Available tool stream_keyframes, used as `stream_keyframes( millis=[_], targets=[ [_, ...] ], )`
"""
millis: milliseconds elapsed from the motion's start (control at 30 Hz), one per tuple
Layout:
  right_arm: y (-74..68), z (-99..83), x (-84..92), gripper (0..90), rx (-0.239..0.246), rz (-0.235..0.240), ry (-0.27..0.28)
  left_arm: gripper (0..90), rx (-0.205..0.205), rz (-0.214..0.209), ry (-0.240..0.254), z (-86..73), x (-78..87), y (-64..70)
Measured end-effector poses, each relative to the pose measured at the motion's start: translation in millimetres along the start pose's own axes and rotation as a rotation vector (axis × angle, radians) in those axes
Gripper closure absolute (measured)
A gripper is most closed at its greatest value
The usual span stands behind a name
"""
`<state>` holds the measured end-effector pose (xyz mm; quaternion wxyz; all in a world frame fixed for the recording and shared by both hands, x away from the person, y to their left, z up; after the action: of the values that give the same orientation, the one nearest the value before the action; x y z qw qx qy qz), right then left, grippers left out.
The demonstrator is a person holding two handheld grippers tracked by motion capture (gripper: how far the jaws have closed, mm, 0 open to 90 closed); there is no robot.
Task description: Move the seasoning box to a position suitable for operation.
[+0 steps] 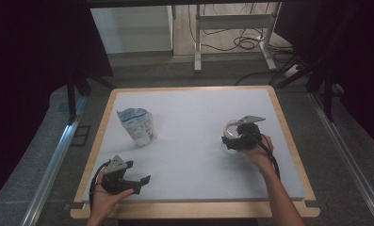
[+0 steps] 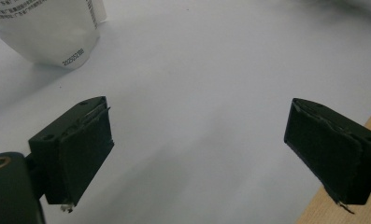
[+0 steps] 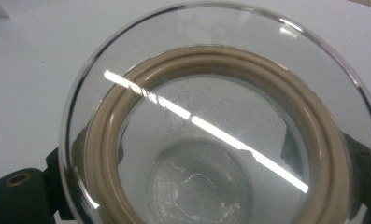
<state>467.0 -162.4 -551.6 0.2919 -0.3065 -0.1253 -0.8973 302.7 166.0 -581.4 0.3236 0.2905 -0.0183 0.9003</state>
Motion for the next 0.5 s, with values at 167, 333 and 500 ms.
stream_keyframes(
  millis=[167,333,500],
  targets=[
    [0.2,-0.2,1.0,11.4,0.014,0.007,-0.007,7.8,0.002,0.003,0.0,-0.5,-0.2,-1.0],
    [-0.5,0.5,5.5,11.4,0.037,0.006,-0.006,7.8,0.003,0.004,0.0,-0.7,-0.1,-1.2],
    [-3.6,4.2,14.1,11.4,0.038,0.018,0.016,7.8,0.0,0.005,-0.004,-1.1,-1.0,-0.6]
  ],
)
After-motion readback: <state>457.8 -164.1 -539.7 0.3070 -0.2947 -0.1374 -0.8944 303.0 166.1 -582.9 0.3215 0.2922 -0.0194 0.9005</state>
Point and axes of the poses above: each handheld gripper's, and its own axes: x roughly backward along the jaws, z roughly out of its top, y roughly to its right, the point moved 10 cm from there along -x, roughly forward along the jaws, and after that the axes turned 3 degrees about y, right-handed, at the moved point
